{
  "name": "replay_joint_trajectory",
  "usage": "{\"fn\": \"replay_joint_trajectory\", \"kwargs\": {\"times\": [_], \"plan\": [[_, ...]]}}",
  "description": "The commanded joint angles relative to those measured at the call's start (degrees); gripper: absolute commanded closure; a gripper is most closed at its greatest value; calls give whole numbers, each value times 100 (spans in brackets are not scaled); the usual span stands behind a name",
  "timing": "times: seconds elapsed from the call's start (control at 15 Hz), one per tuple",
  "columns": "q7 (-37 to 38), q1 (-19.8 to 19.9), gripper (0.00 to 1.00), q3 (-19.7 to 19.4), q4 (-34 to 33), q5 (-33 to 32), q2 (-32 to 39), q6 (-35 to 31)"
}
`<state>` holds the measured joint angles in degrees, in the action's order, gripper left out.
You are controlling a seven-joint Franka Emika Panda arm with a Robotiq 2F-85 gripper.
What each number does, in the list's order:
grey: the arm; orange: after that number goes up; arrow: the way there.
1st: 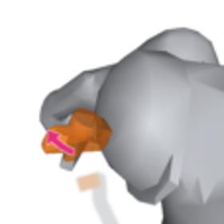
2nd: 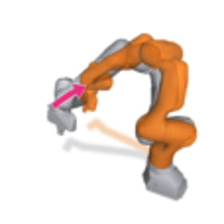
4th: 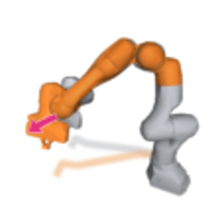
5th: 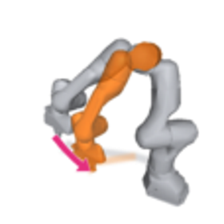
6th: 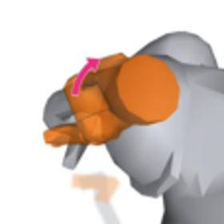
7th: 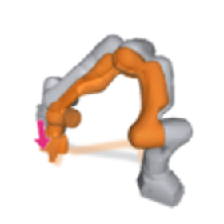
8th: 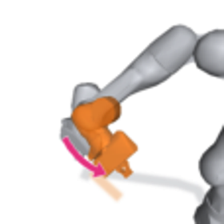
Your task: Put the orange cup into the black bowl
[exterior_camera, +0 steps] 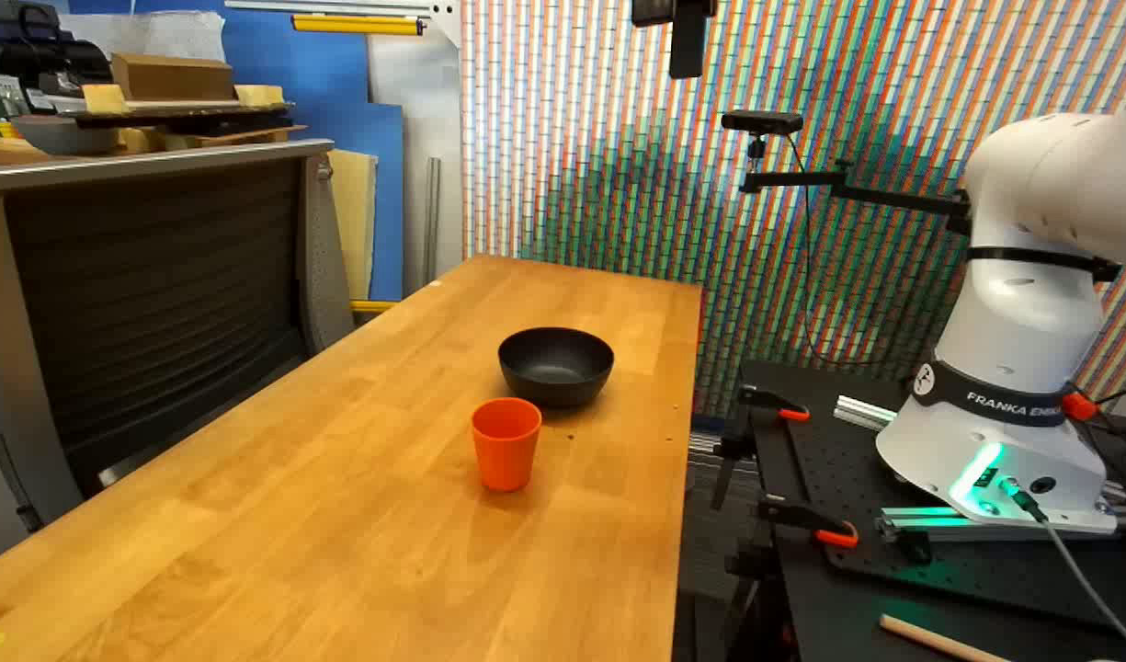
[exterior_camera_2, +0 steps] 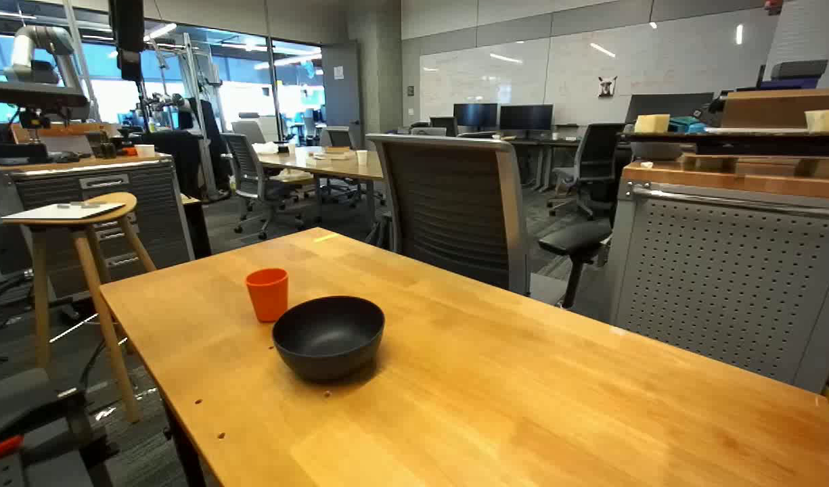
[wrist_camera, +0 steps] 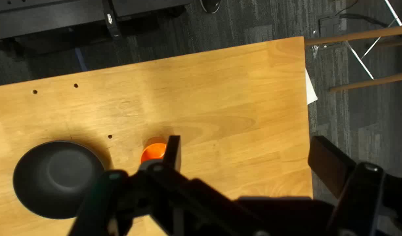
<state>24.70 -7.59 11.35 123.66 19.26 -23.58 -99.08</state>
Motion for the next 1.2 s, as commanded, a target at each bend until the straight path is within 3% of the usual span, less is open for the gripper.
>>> {"fn": "replay_joint_trajectory", "kwargs": {"times": [0.0,0.4,0.93,1.13], "plan": [[-8,40,0,30,-34,9,4,15],[275,180,0,114,414,-414,447,-499],[967,126,0,174,1190,-1256,1599,-1900],[795,37,0,44,1224,-1083,1655,-1699]]}}
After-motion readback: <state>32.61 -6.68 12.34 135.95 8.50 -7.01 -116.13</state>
